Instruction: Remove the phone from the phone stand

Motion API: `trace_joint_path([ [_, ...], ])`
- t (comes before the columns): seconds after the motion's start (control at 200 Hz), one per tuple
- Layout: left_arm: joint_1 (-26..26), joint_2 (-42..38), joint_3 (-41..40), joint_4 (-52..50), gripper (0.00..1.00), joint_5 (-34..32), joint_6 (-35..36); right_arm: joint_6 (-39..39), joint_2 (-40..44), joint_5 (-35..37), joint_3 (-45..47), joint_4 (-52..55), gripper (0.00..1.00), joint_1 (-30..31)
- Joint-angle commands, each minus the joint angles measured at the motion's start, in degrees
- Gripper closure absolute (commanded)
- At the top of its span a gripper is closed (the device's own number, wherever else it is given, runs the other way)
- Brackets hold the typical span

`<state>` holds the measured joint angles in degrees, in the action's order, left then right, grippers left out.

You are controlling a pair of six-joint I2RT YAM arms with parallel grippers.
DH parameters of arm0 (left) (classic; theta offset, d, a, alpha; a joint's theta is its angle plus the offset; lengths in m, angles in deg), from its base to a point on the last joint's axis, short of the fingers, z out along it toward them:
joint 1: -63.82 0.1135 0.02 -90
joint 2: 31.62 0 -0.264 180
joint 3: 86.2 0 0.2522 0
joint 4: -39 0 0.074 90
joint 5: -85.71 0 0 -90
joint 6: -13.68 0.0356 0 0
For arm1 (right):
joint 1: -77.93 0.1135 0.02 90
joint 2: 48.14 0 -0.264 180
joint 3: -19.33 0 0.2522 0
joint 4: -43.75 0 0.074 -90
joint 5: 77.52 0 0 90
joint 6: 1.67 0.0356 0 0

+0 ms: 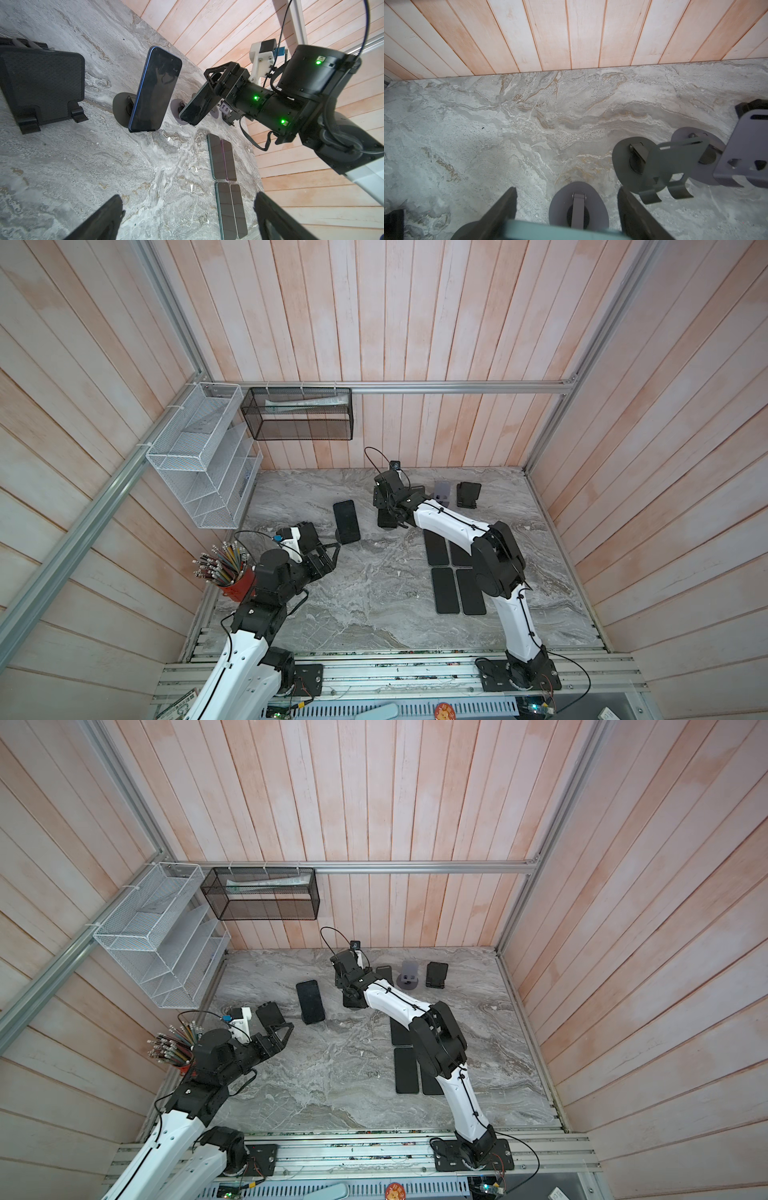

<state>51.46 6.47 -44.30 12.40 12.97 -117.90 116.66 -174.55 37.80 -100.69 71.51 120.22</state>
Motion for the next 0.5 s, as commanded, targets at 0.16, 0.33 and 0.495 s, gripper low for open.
trace_joint_path([
  [0.16,-0.2,0.1,0.6,-0.2,0.00,-0.6,0.8,-1.7,3.7,-0.9,1.1,-0.7,0.28,0.2],
  [0.33,-0.1,0.3,0.7,0.1,0.00,-0.6,0.8,-2.6,4.8,-1.1,1.1,-0.6,0.29,0.1],
  [0.495,-0.2,0.7,0.7,0.5,0.00,-0.2,0.7,-3.5,5.6,-1.2,1.2,-0.3,0.29,0.2],
])
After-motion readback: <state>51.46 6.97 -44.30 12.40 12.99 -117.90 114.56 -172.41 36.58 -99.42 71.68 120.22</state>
